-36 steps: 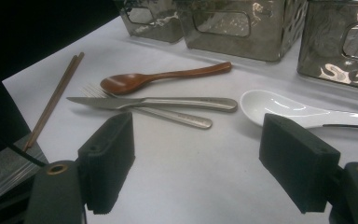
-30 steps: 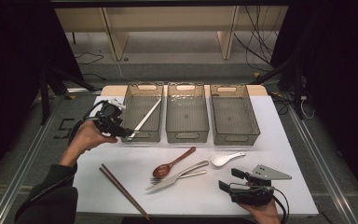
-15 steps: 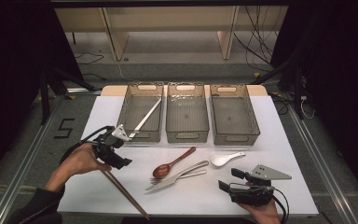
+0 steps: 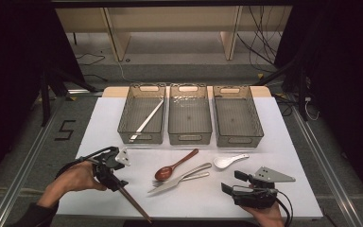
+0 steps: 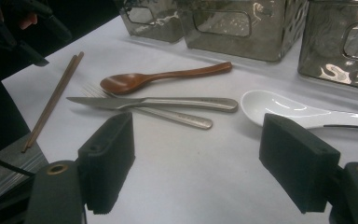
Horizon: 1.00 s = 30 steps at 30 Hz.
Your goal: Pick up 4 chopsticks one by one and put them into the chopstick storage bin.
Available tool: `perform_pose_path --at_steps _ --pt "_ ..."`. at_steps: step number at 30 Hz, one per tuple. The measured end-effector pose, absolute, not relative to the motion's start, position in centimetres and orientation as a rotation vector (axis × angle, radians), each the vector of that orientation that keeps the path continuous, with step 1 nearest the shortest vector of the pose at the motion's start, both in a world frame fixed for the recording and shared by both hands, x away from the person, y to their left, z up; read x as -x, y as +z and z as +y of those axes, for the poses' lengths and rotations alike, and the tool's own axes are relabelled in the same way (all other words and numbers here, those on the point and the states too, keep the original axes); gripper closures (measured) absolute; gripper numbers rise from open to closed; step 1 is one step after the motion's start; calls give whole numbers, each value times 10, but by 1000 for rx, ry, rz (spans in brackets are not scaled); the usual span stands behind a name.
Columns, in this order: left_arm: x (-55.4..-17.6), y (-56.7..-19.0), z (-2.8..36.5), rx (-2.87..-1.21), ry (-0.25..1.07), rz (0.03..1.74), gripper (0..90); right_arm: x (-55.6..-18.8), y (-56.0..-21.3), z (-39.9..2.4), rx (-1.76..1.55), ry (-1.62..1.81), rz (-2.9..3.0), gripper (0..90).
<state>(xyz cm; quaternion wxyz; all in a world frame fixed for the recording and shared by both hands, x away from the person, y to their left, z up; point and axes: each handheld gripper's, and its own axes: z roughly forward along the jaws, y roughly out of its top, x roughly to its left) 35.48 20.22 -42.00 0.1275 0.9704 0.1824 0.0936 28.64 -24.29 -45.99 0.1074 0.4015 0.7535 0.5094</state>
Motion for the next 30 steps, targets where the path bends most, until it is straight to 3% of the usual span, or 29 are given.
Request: perform_pose_path --at_steps 20,30 --pt "-330 -443 204 -2953 211 313 443 -287 -460 -243 -1181 1498 2221 272" --pt "-331 -453 203 -2962 183 286 483 -287 -460 -243 -1183 1500 2219 272"
